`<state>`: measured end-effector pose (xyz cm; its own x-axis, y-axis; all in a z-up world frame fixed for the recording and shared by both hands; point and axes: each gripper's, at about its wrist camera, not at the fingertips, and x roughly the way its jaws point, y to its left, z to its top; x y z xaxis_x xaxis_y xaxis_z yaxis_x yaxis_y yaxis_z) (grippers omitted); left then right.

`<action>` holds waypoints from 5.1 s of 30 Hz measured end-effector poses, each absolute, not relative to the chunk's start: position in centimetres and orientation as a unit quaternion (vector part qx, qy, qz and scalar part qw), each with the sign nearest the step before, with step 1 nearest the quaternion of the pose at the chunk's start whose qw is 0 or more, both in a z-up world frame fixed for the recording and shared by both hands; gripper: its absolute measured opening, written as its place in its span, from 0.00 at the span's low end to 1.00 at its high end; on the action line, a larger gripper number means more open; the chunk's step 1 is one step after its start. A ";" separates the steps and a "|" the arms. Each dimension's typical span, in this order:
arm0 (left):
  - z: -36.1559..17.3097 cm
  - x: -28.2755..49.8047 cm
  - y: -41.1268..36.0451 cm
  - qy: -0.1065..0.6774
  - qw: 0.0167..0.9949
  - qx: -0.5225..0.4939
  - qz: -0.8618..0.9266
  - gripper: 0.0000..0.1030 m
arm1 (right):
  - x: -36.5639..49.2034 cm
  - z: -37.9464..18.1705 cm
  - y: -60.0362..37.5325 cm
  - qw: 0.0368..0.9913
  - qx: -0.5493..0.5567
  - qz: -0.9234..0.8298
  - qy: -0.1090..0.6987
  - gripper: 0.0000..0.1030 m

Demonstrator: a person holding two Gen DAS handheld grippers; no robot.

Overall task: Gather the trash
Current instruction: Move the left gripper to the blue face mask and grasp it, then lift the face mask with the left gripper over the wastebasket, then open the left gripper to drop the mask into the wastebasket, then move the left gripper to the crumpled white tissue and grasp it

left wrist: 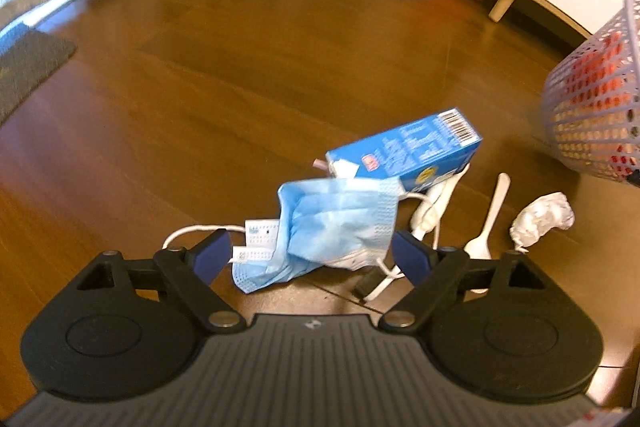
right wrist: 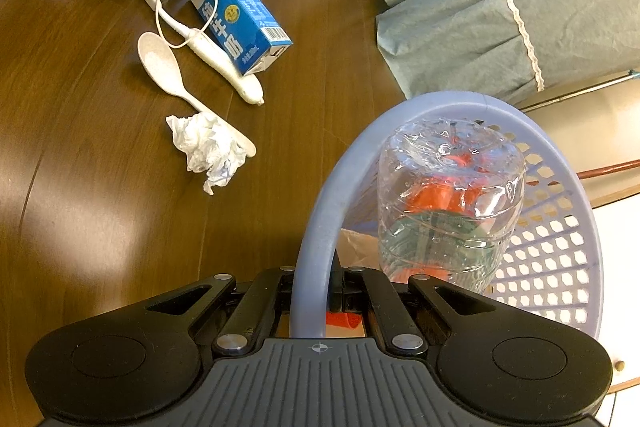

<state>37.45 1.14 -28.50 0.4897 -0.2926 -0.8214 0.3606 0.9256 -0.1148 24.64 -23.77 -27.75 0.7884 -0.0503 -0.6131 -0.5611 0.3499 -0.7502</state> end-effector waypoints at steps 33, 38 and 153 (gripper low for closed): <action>-22.2 34.4 2.1 0.470 0.861 -0.036 -0.192 0.10 | 24.9 -27.7 -23.9 0.773 -0.542 0.165 0.284 0.00; -18.9 33.5 1.2 0.452 0.865 -0.062 -0.208 0.10 | 25.0 -27.6 -24.0 0.774 -0.541 0.165 0.284 0.00; -19.7 33.6 -4.0 0.454 0.851 -0.051 -0.260 0.52 | 25.3 -27.0 -24.8 0.779 -0.534 0.169 0.282 0.00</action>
<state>33.59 -4.02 -19.69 0.4525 -0.4880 -0.7463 0.3958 0.8599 -0.3223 25.30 -24.84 -27.00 0.7842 -0.0382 -0.6193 -0.5636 0.3735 -0.7368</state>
